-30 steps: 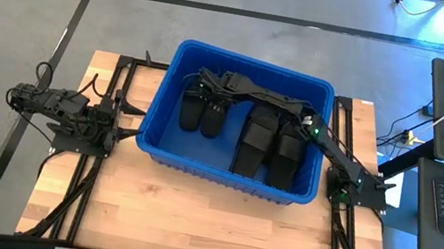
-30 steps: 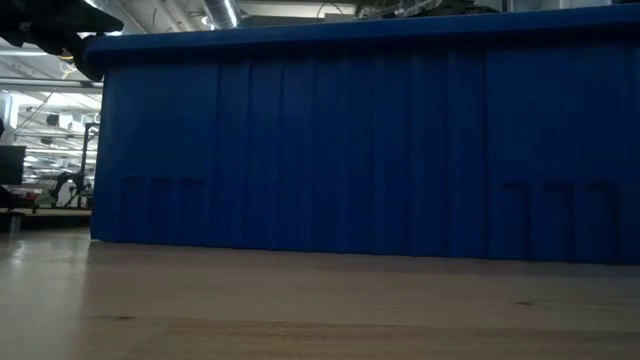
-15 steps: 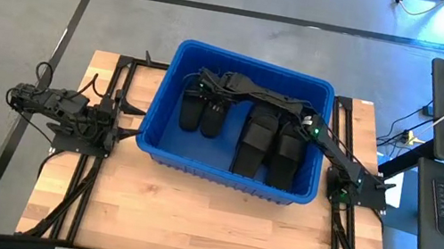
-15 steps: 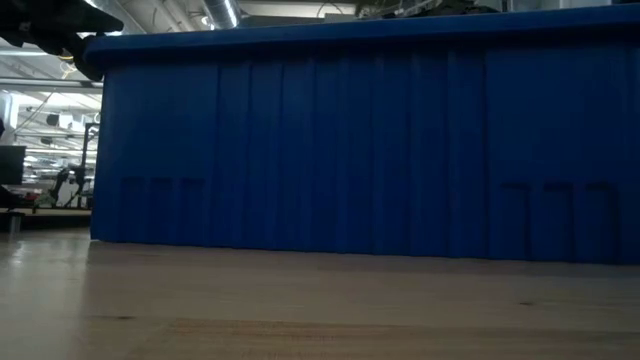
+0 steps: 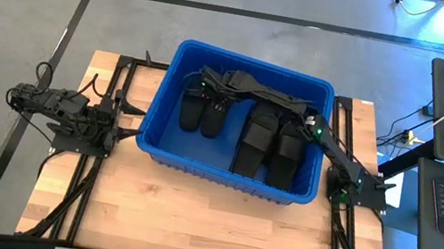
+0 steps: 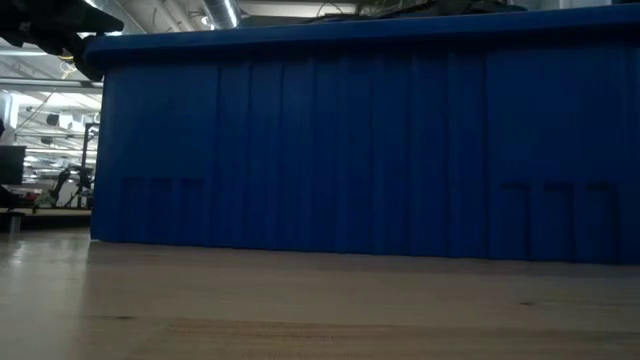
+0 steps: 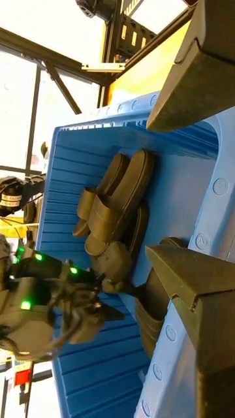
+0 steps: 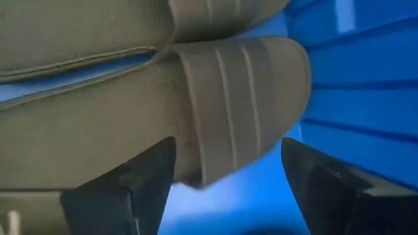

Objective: Pick and place slides into bin
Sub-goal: Return to Home Position

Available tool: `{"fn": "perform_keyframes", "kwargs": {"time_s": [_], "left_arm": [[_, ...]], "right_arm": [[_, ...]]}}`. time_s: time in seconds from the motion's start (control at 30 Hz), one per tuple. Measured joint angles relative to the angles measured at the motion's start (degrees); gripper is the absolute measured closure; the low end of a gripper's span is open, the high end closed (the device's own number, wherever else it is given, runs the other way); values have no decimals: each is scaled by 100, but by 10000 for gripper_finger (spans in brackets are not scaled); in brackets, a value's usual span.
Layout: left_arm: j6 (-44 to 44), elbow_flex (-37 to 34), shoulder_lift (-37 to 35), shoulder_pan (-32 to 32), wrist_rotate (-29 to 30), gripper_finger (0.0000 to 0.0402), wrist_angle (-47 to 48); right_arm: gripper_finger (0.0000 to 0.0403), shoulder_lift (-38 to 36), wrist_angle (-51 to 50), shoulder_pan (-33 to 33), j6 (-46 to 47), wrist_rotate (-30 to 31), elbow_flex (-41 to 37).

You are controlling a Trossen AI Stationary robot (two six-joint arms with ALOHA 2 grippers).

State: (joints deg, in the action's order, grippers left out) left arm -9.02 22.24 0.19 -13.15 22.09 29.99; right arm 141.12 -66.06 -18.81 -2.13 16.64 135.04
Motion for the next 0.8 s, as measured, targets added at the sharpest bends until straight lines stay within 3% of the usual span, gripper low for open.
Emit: {"fn": "perform_keyframes", "kwargs": {"time_s": [0.37, 0.8], "left_arm": [[11, 0, 2, 0, -2, 111, 3], [13, 0, 1, 0, -51, 111, 4]], "right_arm": [[125, -1139, -9, 483, 1008, -617, -2], [125, -2382, -252, 1960, 1716, -399, -2]]}}
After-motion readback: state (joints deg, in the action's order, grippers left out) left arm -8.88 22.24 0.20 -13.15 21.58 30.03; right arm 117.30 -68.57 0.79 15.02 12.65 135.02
